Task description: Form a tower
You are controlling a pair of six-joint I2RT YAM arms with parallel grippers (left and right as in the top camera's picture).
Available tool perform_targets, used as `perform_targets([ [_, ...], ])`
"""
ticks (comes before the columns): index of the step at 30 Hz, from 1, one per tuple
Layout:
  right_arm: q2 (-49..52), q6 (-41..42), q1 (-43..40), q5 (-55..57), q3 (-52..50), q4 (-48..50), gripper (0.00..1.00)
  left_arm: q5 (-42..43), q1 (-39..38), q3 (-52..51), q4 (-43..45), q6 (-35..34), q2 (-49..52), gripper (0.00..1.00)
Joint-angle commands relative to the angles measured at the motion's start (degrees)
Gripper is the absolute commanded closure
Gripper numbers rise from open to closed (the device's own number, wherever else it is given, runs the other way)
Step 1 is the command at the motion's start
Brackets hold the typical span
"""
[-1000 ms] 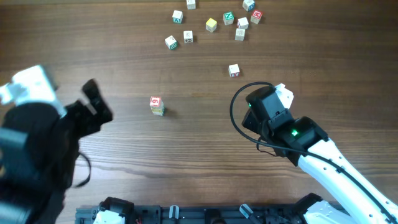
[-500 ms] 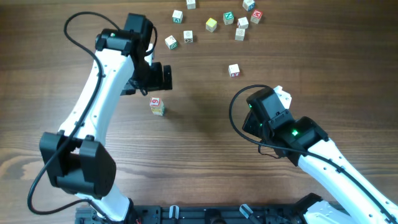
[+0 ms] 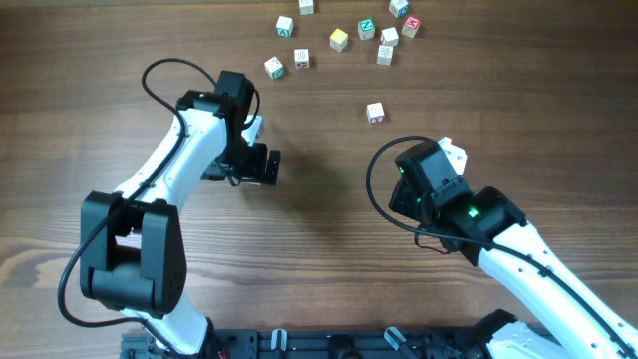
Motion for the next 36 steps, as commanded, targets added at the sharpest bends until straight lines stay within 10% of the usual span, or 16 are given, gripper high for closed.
perform_targets([
  [1,-0.1,-1.1,-0.2,1.5,-0.5,0.2,0.94,0.6,-0.1,-1.9,1.8,2.4,0.2,0.04],
  [8,-0.1,-1.1,-0.2,1.5,-0.5,0.6,0.94,-1.2,0.0,-3.8,3.1,2.3,0.2,0.39],
  [18,-0.1,-1.1,-0.2,1.5,-0.5,0.6,0.94,-1.7,0.0,-4.4,3.6,2.3,0.2,0.56],
  [23,-0.1,-1.2,-0.2,1.5,-0.5,0.6,0.94,-1.7,-0.1,-4.4,3.6,2.3,0.2,0.4],
  [27,-0.1,-1.1,-0.2,1.5,-0.5,0.6,0.93,-1.6,-0.1,-3.7,2.9,2.3,-0.1,0.0],
  [36,-0.1,-1.1,-0.2,1.5,-0.5,1.1,0.91,-0.9,-1.7,3.3,-1.2,2.4,-13.0,0.0],
])
